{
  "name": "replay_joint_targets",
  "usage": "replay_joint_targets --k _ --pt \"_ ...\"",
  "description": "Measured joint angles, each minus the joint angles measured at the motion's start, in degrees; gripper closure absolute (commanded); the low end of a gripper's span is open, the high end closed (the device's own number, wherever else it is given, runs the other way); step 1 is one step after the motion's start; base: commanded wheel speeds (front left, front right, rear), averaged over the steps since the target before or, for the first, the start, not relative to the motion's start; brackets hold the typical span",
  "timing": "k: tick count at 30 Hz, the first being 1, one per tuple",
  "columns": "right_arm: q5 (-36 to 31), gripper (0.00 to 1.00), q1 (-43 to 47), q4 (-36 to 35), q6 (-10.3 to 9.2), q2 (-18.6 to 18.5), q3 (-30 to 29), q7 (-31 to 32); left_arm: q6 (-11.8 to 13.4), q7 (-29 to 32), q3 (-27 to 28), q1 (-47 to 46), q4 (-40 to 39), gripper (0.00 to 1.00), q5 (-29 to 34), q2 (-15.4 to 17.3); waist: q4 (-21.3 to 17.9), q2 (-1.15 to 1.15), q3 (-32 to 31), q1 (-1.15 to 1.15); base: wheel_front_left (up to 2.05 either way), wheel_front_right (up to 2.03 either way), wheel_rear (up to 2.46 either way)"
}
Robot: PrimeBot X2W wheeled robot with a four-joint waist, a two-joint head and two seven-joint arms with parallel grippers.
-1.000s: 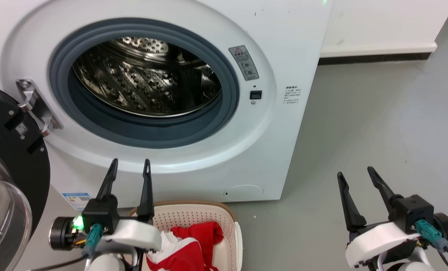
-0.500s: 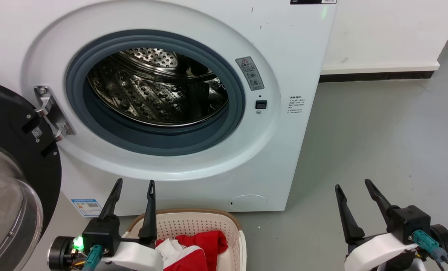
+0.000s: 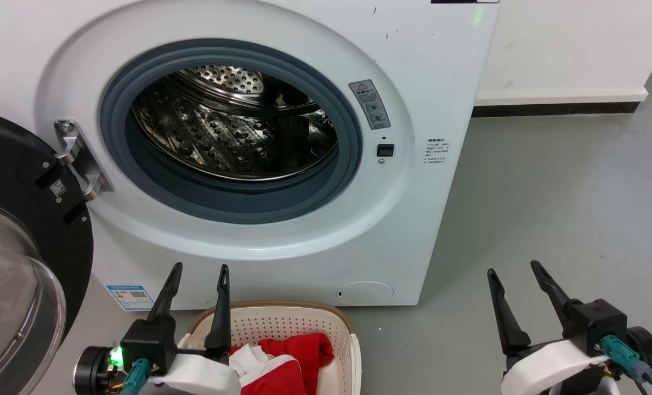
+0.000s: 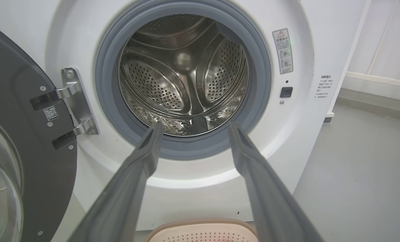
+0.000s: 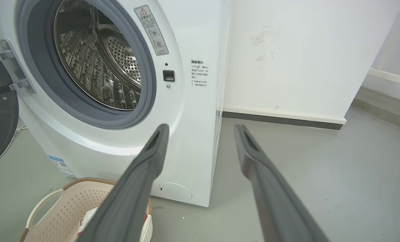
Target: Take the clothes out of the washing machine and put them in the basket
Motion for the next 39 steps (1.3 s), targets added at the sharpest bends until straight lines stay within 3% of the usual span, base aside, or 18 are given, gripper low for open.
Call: replay_joint_targets --k 6,7,11,24,39 --pt "0.4 0.0 0.1 0.0 0.0 0.0 0.1 -0.1 0.1 0.0 0.0 0.0 0.0 0.0 -0.2 0.4 0.0 0.0 -0.1 0.0 0.0 0.0 0.0" --pt "0.5 1.0 0.1 0.0 0.0 0.0 0.1 -0.1 0.1 0.0 -0.1 0.0 0.0 1.0 -0.3 0.4 0.0 0.0 -0.1 0.0 0.0 0.0 0.0" --pt "1.0 1.0 0.9 1.5 0.01 0.0 0.2 -0.1 0.0 0.0 -0.4 1.0 1.6 1.0 -0.9 0.0 0.0 0.0 -0.1 0.0 0.0 0.0 0.0" --pt "19.7 1.0 0.3 4.2 0.01 -0.7 -0.2 0.5 -1.9 2.1 1.4 0.2 4.3 1.0 -18.4 -0.1 0.1 0.0 0.0 0.0 0.0 0.0 0.0" --pt "35.2 1.0 -1.6 6.2 0.0 -1.3 -0.9 1.5 -3.6 4.1 3.1 -1.9 7.1 1.0 -33.0 -0.2 0.3 0.0 0.0 0.01 0.0 0.0 0.0"
